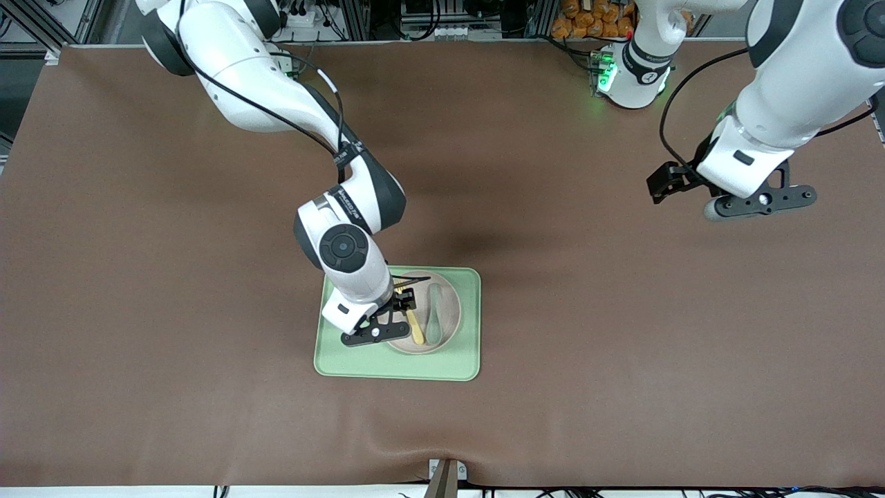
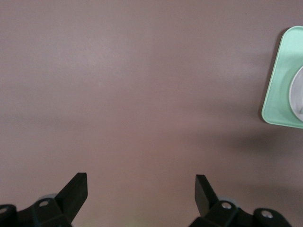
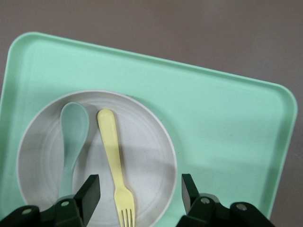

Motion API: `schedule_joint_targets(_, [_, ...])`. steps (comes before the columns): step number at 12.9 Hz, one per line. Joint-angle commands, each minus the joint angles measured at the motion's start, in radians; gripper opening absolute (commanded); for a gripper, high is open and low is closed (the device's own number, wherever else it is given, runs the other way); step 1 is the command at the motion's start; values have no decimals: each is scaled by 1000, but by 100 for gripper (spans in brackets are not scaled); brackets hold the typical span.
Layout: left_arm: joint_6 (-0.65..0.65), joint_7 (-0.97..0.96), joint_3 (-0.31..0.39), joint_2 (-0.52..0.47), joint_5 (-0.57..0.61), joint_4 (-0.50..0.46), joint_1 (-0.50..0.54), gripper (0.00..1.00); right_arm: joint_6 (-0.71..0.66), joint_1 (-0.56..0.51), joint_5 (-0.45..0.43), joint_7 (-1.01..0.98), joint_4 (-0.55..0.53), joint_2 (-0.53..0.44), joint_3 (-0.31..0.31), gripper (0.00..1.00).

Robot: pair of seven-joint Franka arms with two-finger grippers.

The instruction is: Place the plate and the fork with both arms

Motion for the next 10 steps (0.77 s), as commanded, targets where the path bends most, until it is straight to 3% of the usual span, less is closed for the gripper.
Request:
schedule_joint_targets(1, [15,139,-9,-73,20,-49,63,100,18,26,-21,-26,47,59,-9,73])
schedule_joint_targets(3, [-7,154,-4,-88,28,-40,65,100,29,32,-21,-26,43,70,-9,71])
schedule_joint_targets(7, [-57,242,-3,-76,42,26,117,100,29,47,-23,-24,43,89,-9,53])
schedule_joint_targets(10, [-74,249,-3,-76,42,72,120,100,32,47,-24,-23,43,105,-9,53])
